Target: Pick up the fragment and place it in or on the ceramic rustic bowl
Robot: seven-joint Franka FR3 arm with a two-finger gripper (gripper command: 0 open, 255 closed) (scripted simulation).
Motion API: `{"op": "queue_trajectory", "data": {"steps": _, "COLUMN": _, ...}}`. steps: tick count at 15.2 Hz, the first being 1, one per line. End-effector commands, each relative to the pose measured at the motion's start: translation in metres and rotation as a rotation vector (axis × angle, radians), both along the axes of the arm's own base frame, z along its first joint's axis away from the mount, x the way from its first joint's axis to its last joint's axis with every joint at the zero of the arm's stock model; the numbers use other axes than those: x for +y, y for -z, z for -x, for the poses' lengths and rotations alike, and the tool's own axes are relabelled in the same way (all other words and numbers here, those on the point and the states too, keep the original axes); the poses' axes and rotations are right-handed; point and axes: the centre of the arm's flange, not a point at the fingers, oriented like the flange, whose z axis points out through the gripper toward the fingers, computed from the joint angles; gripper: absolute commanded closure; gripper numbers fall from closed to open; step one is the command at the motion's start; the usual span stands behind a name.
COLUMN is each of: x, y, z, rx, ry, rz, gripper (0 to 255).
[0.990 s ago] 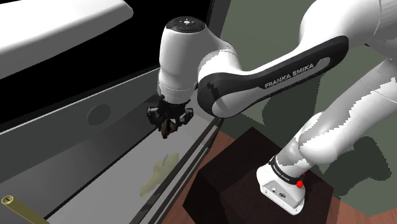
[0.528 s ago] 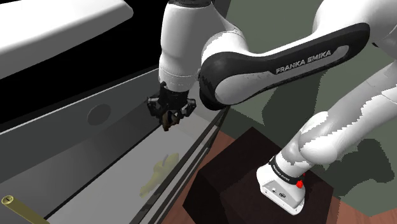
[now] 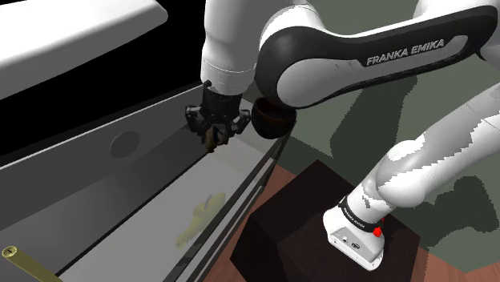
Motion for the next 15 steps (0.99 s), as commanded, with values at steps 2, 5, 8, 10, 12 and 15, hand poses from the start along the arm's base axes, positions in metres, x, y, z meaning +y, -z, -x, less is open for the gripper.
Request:
{"op": "queue_trajectory", "data": {"steps": 2, "x": -0.001, "y": -0.016, "z": 0.0, "rx": 0.001, "ry": 0.0, "rz": 0.0, "gripper": 255}}
{"op": "queue_trajectory", "data": {"steps": 5, "x": -0.001, "y": -0.032, "z": 0.0, "rx": 0.001, "ry": 0.0, "rz": 0.0, "gripper": 255}}
{"op": "queue_trajectory", "data": {"steps": 8, "x": -0.001, "y": -0.047, "z": 0.0, "rx": 0.001, "ry": 0.0, "rz": 0.0, "gripper": 255}}
{"op": "queue_trajectory", "data": {"steps": 10, "x": -0.014, "y": -0.049, "z": -0.002, "rx": 0.001, "ry": 0.0, "rz": 0.0, "gripper": 255}}
{"op": "queue_trajectory", "data": {"steps": 12, "x": -0.04, "y": -0.05, "z": -0.006, "rx": 0.001, "ry": 0.0, "rz": 0.0, "gripper": 255}}
{"op": "queue_trajectory", "data": {"steps": 15, "x": -0.079, "y": -0.05, "z": -0.013, "rx": 0.001, "ry": 0.0, "rz": 0.0, "gripper": 255}}
